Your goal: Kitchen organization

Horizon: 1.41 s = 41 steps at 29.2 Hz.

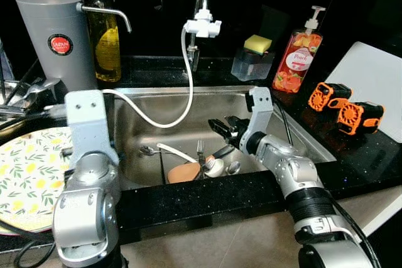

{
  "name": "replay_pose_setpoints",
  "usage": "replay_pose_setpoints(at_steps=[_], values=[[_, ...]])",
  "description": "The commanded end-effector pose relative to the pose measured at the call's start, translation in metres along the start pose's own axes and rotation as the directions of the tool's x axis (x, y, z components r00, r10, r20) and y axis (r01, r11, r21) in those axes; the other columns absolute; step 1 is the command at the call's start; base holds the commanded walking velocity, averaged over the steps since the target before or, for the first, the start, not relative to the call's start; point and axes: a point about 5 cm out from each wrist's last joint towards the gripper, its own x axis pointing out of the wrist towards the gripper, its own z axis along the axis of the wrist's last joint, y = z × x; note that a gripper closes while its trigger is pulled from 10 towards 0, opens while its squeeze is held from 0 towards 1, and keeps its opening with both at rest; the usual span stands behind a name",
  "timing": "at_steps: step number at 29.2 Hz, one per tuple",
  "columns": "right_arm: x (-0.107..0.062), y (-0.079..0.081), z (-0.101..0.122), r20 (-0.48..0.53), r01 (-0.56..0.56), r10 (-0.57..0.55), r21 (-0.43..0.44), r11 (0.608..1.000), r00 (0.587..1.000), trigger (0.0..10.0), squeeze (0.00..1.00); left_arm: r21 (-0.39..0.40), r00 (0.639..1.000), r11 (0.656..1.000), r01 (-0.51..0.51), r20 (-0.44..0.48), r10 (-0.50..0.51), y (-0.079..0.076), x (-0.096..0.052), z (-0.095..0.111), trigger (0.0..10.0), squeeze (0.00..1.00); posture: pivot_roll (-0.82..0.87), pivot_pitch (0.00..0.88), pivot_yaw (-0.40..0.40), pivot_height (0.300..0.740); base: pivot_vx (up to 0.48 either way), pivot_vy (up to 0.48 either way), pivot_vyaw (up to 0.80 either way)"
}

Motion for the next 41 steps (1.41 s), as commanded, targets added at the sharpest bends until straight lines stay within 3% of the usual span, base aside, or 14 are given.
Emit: replay_pose_setpoints(at_steps=[1,11,12,13,14,26,28,29,30,31,33,38,39,41], values=[[0.0,-0.004,-0.004,-0.026,0.011,-0.011,0.005,1.0,1.0,10.0,0.0,0.001,0.996,0.999,-0.046,-0.078,0.046,0.006,0.002,-0.013,10.0,0.0,0.25,0.089,-0.117,0.74,0.0,0.0,0.0],[0.004,0.001,-0.003,-0.019,-0.005,0.005,0.014,1.0,1.0,10.0,0.0,-0.003,0.993,0.999,-0.037,-0.114,0.036,0.006,0.006,-0.017,10.0,0.0,0.26,0.086,-0.12,0.74,0.0,0.0,0.0],[0.005,0.001,-0.003,-0.018,-0.005,0.005,0.015,1.0,1.0,10.0,0.0,-0.006,0.992,1.0,-0.03,-0.12,0.029,0.006,0.006,-0.019,7.0,0.0,0.26,0.086,-0.12,0.74,0.0,0.0,0.0],[0.005,0.001,-0.003,-0.018,-0.005,0.005,0.015,1.0,1.0,10.0,0.0,-0.006,0.992,1.0,-0.03,-0.12,0.029,0.006,0.006,-0.019,7.0,0.0,0.26,0.086,-0.12,0.74,0.0,0.0,0.0],[0.005,0.0,-0.004,-0.018,-0.003,0.003,0.017,1.0,1.0,10.0,0.0,-0.008,0.99,1.0,-0.028,-0.137,0.027,0.008,0.008,-0.022,0.0,0.0,0.26,0.085,-0.119,0.74,0.0,0.0,0.0],[0.003,-0.002,-0.002,-0.012,0.007,-0.007,0.018,1.0,1.0,10.0,0.0,0.014,0.992,1.0,-0.024,-0.125,0.026,0.009,0.009,-0.02,0.0,0.0,0.26,0.08,-0.114,0.74,0.0,0.0,0.0],[0.004,-0.002,-0.002,-0.011,0.008,-0.008,0.018,1.0,1.0,10.0,0.0,0.031,0.996,0.999,-0.012,-0.086,0.015,0.008,0.01,-0.015,0.0,0.0,0.26,0.08,-0.116,0.74,0.0,0.0,0.0],[0.004,-0.002,-0.002,-0.011,0.009,-0.008,0.018,1.0,1.0,10.0,0.0,0.069,1.0,0.998,0.005,0.007,-0.005,0.008,0.01,-0.003,0.0,0.0,0.26,0.08,-0.116,0.74,0.0,0.0,0.0],[0.004,-0.002,-0.002,-0.009,0.01,-0.01,0.018,1.0,1.0,10.0,0.0,0.091,0.995,0.995,0.029,0.089,-0.037,0.007,0.008,0.008,7.5,0.0,0.26,0.08,-0.117,0.74,0.0,0.0,0.0],[0.004,-0.003,-0.001,-0.007,0.011,-0.011,0.017,1.0,1.0,10.0,0.0,0.102,0.984,0.993,0.055,0.16,-0.071,0.006,0.007,0.019,10.0,0.0,0.26,0.079,-0.118,0.74,0.0,0.0,0.0],[0.004,-0.002,0.002,0.005,0.01,-0.01,0.015,1.0,1.0,10.0,0.0,0.127,0.94,0.98,0.151,0.287,-0.182,0.001,0.002,0.04,10.0,0.0,0.26,0.077,-0.121,0.74,0.0,0.0,0.0],[0.004,-0.001,0.007,0.027,0.004,-0.005,0.022,1.0,1.0,10.0,0.0,0.179,0.851,0.936,0.304,0.39,-0.352,-0.011,-0.007,0.061,10.0,0.0,0.26,0.074,-0.122,0.74,0.0,0.0,0.0],[0.004,0.003,0.019,0.078,-0.03,0.024,0.078,0.996,0.997,10.0,0.0,0.264,0.771,0.878,0.399,0.422,-0.477,-0.027,-0.012,0.072,10.0,0.0,0.26,0.064,-0.121,0.74,0.0,0.0,0.0],[0.003,0.005,0.023,0.101,-0.047,0.036,0.103,0.994,0.994,10.0,0.0,0.289,0.744,0.857,0.427,0.425,-0.515,-0.033,-0.014,0.074,10.0,0.0,0.26,0.064,-0.121,0.74,0.0,0.0,0.0]])
